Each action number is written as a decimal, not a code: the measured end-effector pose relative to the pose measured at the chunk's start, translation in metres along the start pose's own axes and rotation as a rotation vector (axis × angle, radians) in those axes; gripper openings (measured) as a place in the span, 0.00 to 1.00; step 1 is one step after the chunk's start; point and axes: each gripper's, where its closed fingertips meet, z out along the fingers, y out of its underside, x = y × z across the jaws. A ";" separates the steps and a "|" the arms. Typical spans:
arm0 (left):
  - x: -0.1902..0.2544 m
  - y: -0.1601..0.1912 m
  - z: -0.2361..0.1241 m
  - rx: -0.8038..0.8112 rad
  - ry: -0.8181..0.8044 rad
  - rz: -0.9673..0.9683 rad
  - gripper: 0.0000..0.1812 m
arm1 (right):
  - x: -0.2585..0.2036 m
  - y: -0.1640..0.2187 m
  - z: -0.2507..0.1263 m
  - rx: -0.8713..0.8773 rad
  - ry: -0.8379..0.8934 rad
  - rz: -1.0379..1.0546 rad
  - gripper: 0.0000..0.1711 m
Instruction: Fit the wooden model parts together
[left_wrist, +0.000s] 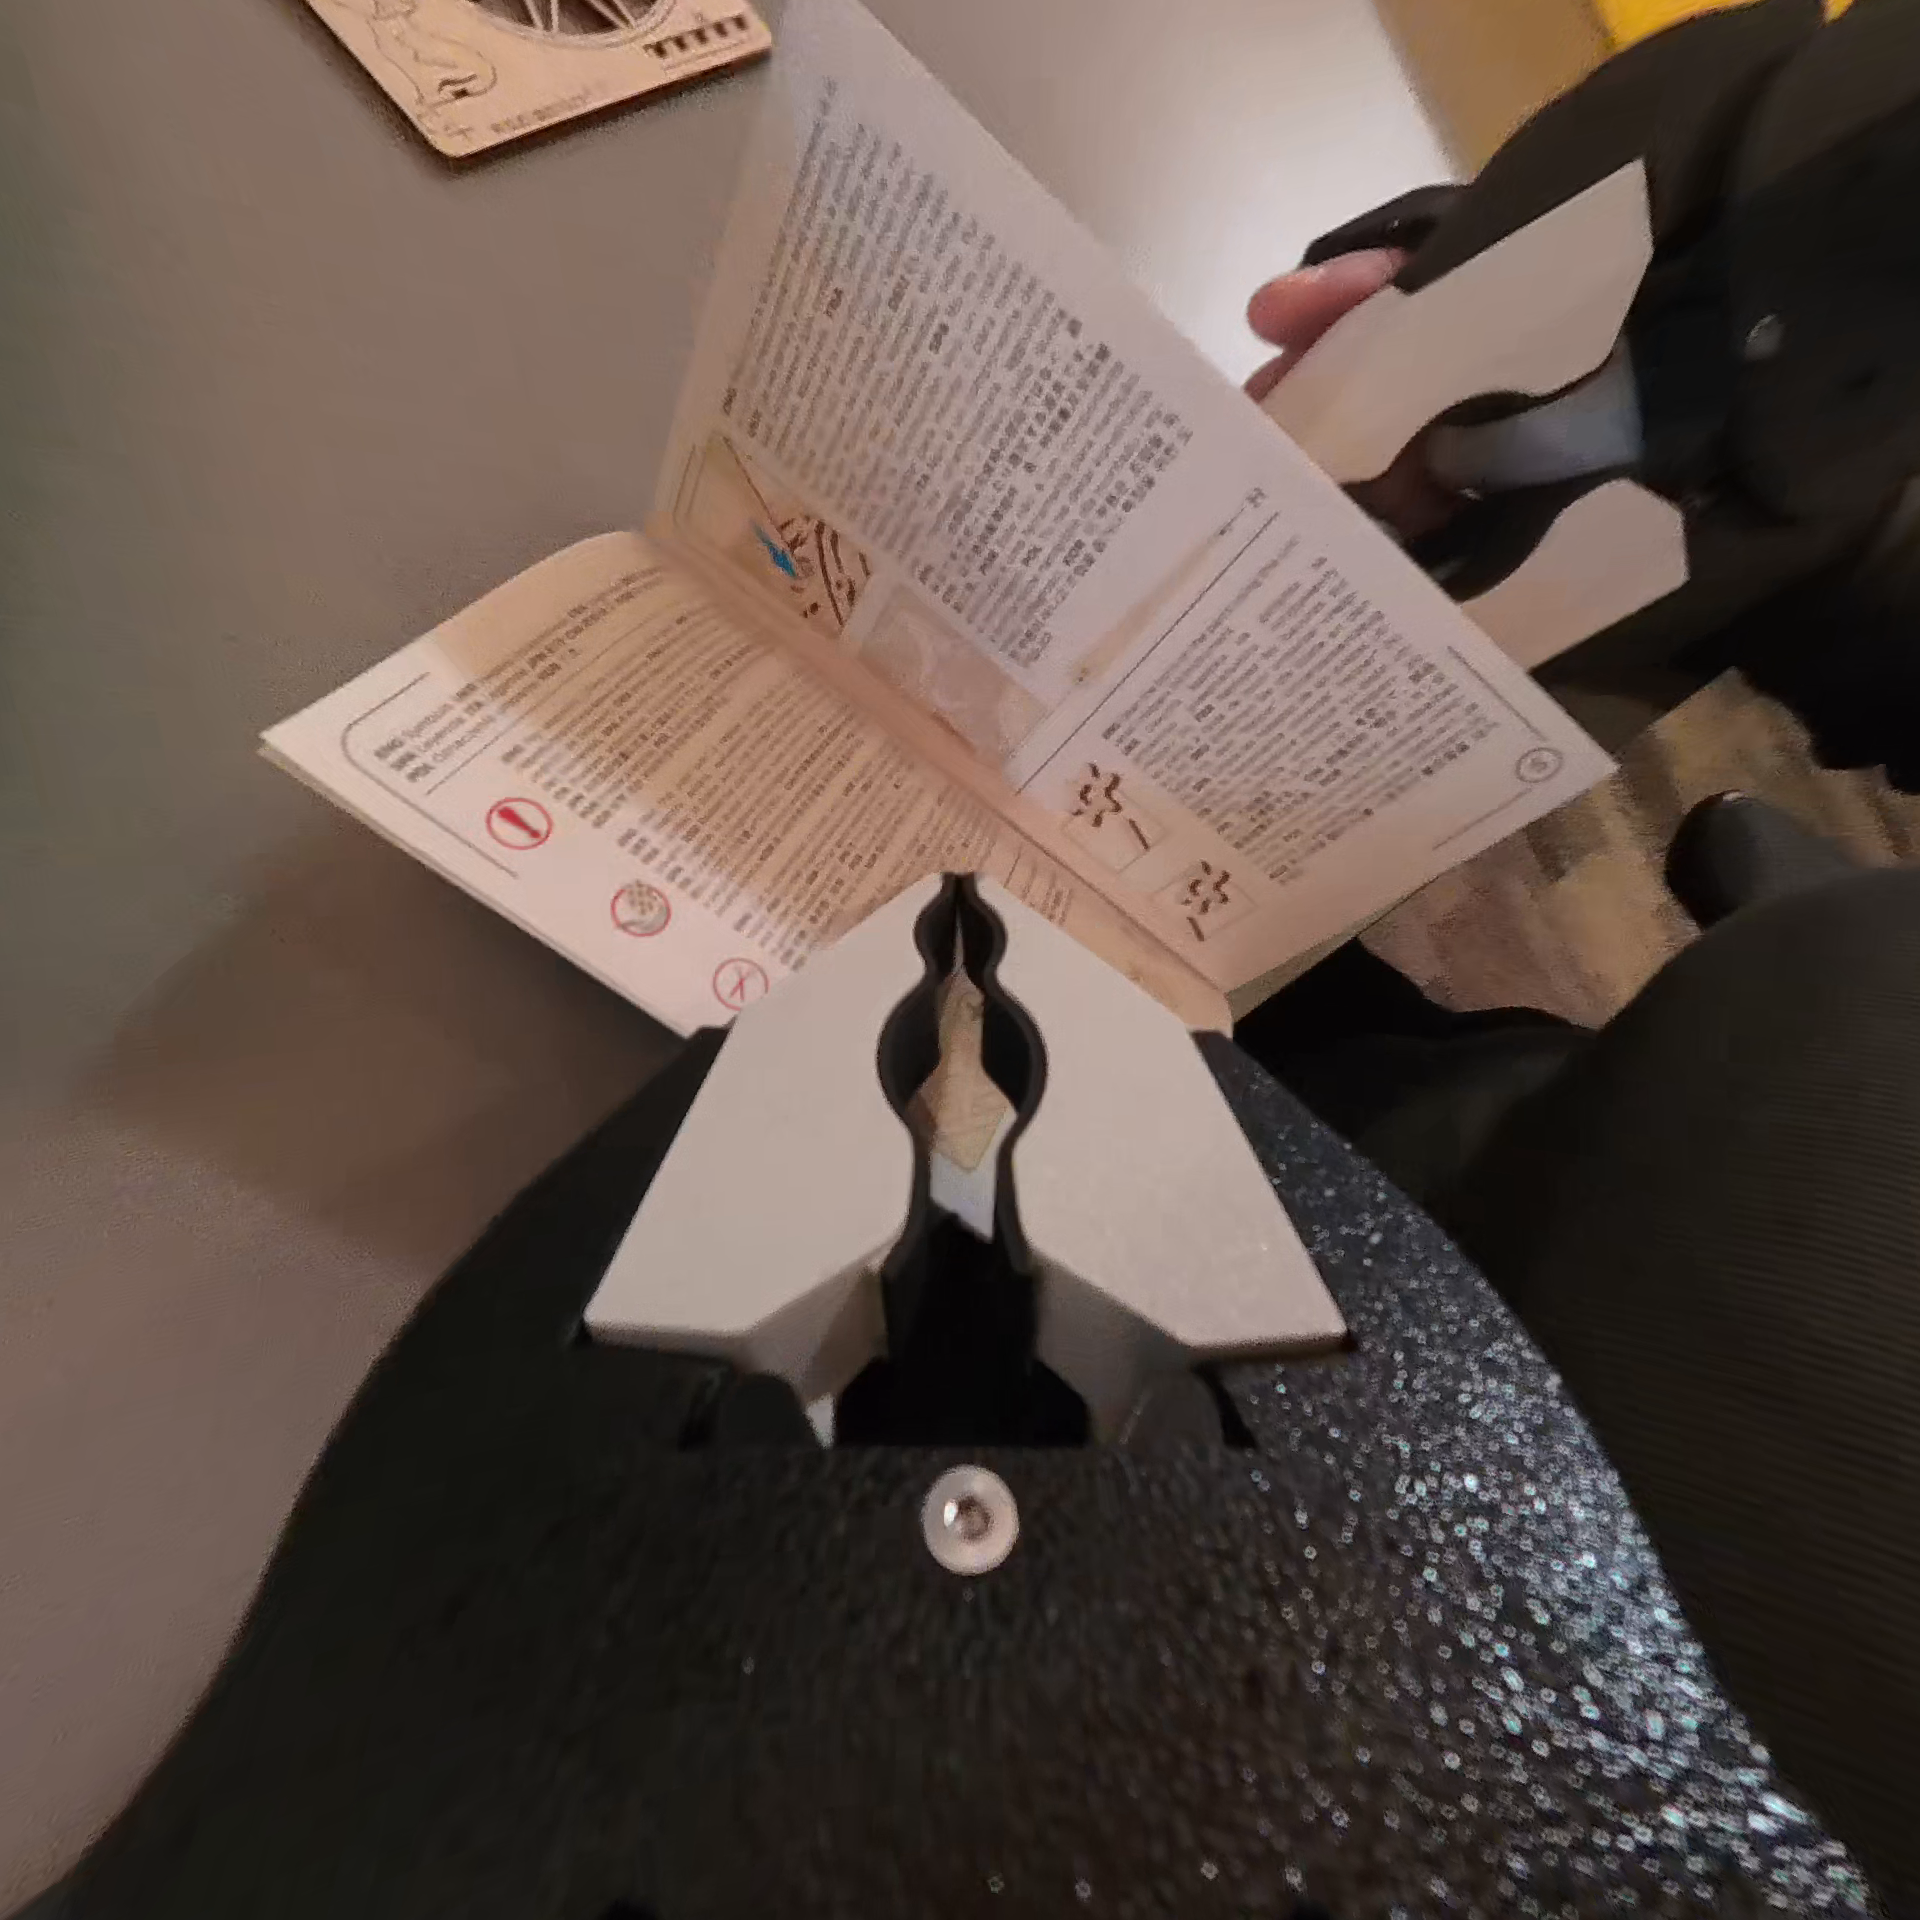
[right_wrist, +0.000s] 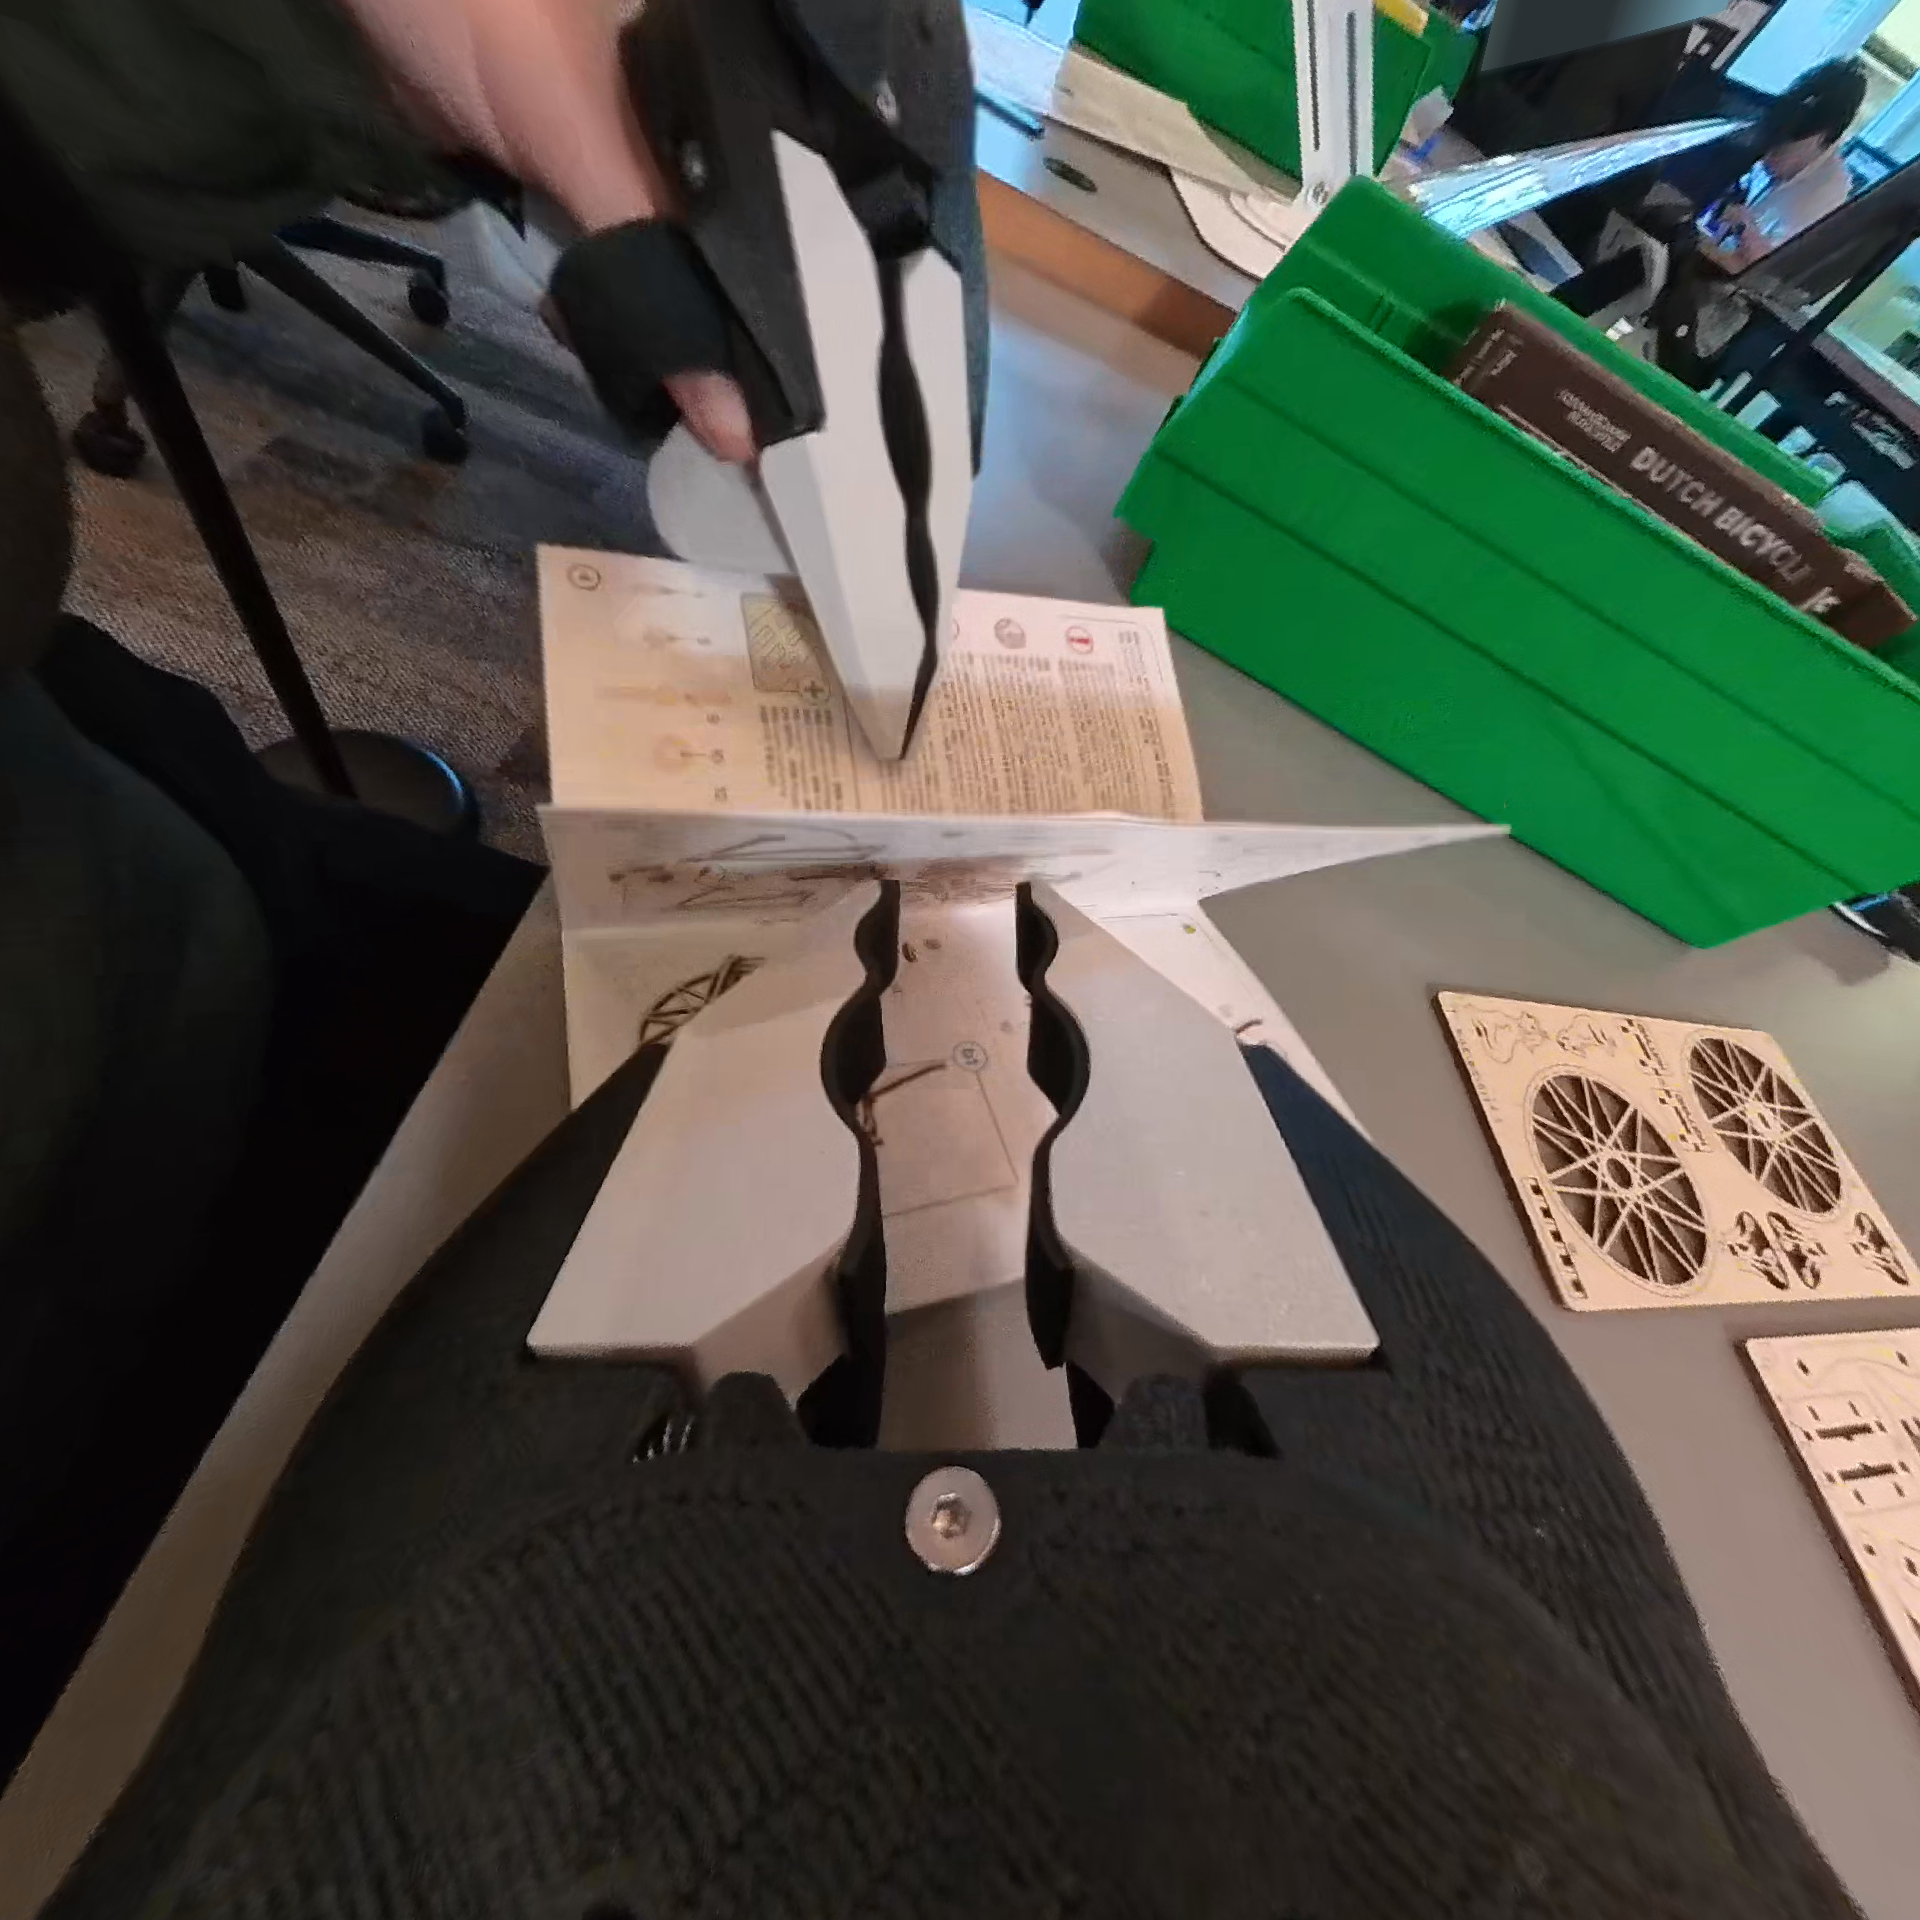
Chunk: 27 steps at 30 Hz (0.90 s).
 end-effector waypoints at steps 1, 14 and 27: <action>0.002 -0.003 0.001 0.010 0.036 -0.015 0.00 | -0.001 0.000 0.001 -0.003 0.003 -0.009 0.12; 0.008 -0.013 0.010 0.005 0.101 -0.036 0.02 | -0.005 -0.007 0.008 0.004 0.067 -0.090 0.12; 0.035 -0.056 -0.006 0.264 0.405 -0.254 0.33 | -0.008 -0.008 0.009 0.010 0.075 -0.126 0.13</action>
